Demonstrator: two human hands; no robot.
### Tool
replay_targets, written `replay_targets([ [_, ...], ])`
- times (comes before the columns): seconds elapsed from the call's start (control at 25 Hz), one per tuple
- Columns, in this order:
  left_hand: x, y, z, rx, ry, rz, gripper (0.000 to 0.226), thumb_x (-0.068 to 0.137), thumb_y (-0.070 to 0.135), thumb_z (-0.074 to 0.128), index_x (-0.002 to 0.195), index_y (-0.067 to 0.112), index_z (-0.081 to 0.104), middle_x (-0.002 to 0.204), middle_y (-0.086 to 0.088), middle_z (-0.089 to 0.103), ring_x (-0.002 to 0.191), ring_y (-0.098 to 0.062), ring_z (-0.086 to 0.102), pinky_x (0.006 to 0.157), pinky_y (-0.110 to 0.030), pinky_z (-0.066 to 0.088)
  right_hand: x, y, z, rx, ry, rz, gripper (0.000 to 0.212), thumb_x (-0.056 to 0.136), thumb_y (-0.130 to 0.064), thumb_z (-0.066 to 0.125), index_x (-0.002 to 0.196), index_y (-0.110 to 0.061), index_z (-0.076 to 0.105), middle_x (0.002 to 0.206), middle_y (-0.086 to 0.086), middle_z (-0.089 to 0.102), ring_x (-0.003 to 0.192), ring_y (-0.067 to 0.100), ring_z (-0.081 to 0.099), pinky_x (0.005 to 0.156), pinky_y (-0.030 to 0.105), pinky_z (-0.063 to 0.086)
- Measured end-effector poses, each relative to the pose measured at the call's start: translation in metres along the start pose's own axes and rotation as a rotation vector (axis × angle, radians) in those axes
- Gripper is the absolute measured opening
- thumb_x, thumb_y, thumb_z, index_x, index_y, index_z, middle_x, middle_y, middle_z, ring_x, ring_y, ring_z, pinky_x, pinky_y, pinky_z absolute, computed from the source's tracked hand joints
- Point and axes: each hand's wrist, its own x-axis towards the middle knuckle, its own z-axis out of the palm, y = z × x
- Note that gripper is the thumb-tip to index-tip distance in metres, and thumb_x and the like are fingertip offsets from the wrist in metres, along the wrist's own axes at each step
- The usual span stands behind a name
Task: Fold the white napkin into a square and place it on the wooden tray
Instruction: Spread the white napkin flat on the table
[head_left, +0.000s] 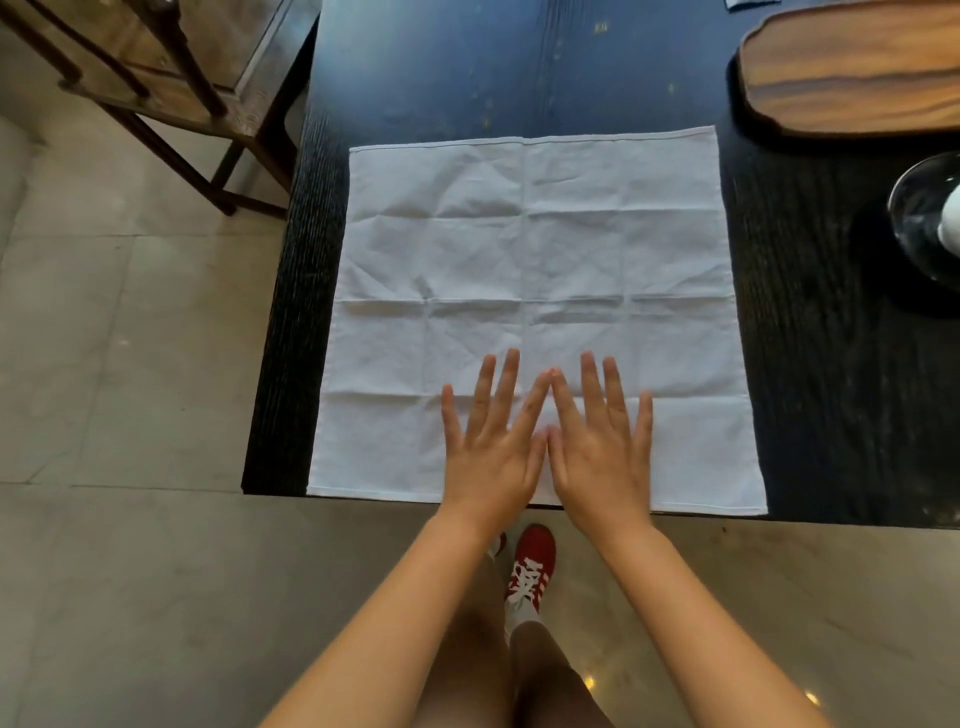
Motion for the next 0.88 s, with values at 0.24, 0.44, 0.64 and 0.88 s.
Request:
replay_targets([
  [0.24,0.001,-0.073,0.007,0.054,-0.080,-0.076,0.061,0.089,0.053,0.023,0.146,0.034,0.010,0.157,0.000,0.008,0.143,-0.015,0.001,0.112,-0.045,-0.006,0.008,0.077,-0.005,-0.129,-0.096,0.001,0.063,0.090,-0.048,0.016,0.147,-0.022,0.010,0.157,0.006,0.008,0.143,0.017,0.000,0.113,0.042,-0.002],
  [0.44,0.002,-0.124,-0.010,0.013,-0.085,-0.385,0.071,0.086,0.053,0.013,0.148,0.021,0.005,0.158,-0.001,0.000,0.144,-0.013,-0.002,0.113,-0.052,-0.003,0.005,0.098,-0.023,-0.155,-0.080,0.200,0.065,0.092,-0.043,0.012,0.145,-0.005,0.012,0.155,0.011,0.015,0.143,0.019,0.009,0.115,0.047,0.010],
  [0.64,0.048,-0.083,-0.017,-0.006,0.061,-0.296,0.065,0.091,0.049,0.016,0.148,0.019,0.006,0.156,-0.003,-0.006,0.143,-0.016,-0.004,0.110,-0.051,-0.016,0.044,0.043,-0.018,-0.112,-0.004,0.071,0.063,0.093,-0.046,0.017,0.148,-0.017,0.005,0.156,0.004,-0.003,0.143,0.020,-0.002,0.112,0.044,-0.014],
  [0.88,0.111,-0.063,0.008,0.073,-0.058,0.150,0.062,0.088,0.051,0.026,0.145,0.029,0.020,0.155,-0.004,0.021,0.143,-0.018,0.012,0.110,-0.048,-0.001,0.124,0.027,0.006,-0.123,-0.097,-0.157,0.059,0.088,-0.043,0.025,0.142,-0.021,0.032,0.151,0.009,0.031,0.140,0.025,0.026,0.109,0.045,0.004],
])
